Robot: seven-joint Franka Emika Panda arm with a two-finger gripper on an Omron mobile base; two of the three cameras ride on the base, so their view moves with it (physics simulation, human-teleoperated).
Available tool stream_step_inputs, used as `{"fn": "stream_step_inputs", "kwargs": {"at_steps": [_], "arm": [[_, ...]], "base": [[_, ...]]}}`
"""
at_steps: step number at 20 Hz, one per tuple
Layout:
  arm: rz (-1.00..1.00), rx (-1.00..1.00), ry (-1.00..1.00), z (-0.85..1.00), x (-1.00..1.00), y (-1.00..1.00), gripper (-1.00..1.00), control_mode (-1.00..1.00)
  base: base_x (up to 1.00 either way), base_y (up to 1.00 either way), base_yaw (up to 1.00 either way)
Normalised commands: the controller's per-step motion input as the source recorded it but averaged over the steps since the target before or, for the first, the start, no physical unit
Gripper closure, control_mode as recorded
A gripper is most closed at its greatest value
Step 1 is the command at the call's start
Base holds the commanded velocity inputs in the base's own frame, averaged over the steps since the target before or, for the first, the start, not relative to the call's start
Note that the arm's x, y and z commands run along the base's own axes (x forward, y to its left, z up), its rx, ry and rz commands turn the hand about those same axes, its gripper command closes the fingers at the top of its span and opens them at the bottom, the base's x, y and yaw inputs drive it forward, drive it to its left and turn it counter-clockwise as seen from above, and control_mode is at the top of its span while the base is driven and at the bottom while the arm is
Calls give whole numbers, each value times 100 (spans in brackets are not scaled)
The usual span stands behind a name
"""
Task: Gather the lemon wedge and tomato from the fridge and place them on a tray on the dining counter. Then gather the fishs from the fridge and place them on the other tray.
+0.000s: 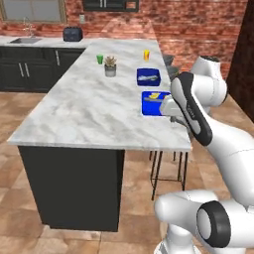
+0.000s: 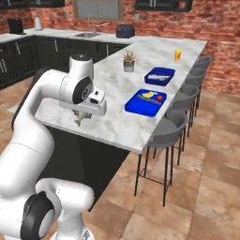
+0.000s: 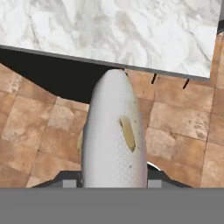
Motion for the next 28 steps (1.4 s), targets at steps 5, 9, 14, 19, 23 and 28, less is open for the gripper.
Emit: {"fn": "stream_step_inputs", "kwargs": {"at_steps": [5,9,14,19,23,28], "arm": [[0,0,0,0,0,0,100,100],[0,0,0,0,0,0,100,100],[0,0,0,0,0,0,100,100],[0,0,0,0,0,0,100,100],[0,0,0,0,0,0,100,100],[0,0,0,0,0,0,100,100]], "base": [[4,-100,-17],[14,-100,-17],[32,-97,-15],[79,-72,-8],[100,-46,-3],[100,-43,0]]}}
